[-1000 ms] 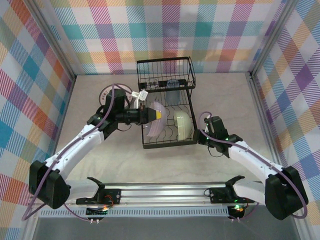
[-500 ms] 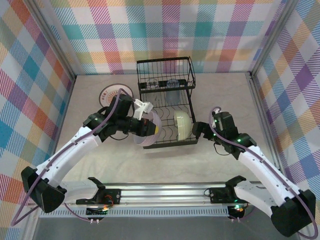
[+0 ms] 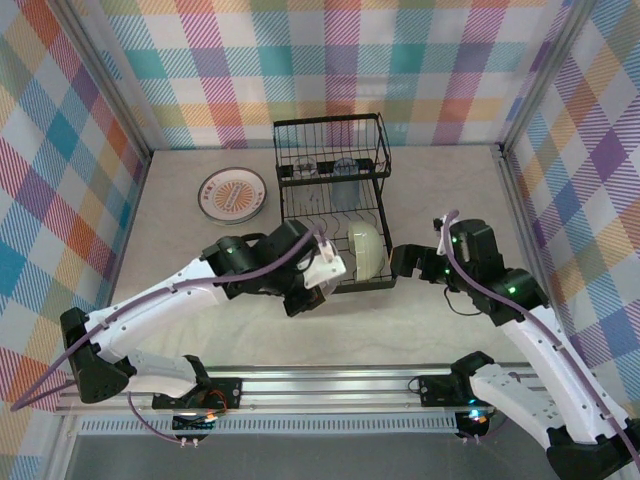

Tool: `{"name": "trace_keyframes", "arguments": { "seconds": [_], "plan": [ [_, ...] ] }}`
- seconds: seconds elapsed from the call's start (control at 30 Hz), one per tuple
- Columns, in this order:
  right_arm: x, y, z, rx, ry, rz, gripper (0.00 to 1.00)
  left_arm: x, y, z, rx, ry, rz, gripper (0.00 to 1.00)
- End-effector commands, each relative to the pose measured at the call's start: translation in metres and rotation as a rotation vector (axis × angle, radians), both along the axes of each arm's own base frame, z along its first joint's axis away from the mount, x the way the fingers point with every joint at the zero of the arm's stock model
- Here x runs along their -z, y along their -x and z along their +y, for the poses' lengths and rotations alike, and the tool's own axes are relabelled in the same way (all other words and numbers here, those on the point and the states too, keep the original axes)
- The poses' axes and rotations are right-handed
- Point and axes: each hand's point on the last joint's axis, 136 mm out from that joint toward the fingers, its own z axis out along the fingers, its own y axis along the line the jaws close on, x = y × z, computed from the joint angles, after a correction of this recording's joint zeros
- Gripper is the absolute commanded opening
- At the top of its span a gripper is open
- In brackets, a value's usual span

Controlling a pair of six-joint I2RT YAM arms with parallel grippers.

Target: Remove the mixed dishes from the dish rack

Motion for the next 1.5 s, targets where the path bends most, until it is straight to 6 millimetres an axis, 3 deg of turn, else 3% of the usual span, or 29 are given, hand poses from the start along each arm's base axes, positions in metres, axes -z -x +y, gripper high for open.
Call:
{"name": "trace_keyframes", "arguments": {
  "seconds": [0.0, 0.3, 0.6, 0.83, 1.2, 1.47],
  "plan": [
    [-0.009, 0.015, 0.010, -0.097, -0.015, 0.031, 0.99, -0.014, -0.004, -0.003, 0.198, -0.024, -0.250, 0.00],
    [-0.031, 0.022, 0.028, -0.207, -0.035, 0.043, 1.00, 0.003, 0.011, -0.009, 0.430, -0.100, -0.377, 0.00],
    [-0.015, 0.030, 0.058, -0.323, 0.056, 0.105, 0.94, 0.010, 0.016, -0.013, 0.511, -0.140, -0.410, 0.00],
    [-0.014, 0.029, 0.081, -0.378, 0.154, 0.095, 0.88, 0.016, 0.019, -0.015, 0.541, -0.165, -0.395, 0.00],
    [0.000, 0.021, 0.104, -0.410, 0.237, 0.115, 0.65, 0.013, 0.025, -0.020, 0.562, -0.157, -0.412, 0.00],
    [0.014, 0.020, 0.103, -0.405, 0.296, 0.138, 0.52, 0.016, 0.022, -0.020, 0.563, -0.179, -0.426, 0.00]
  ]
}}
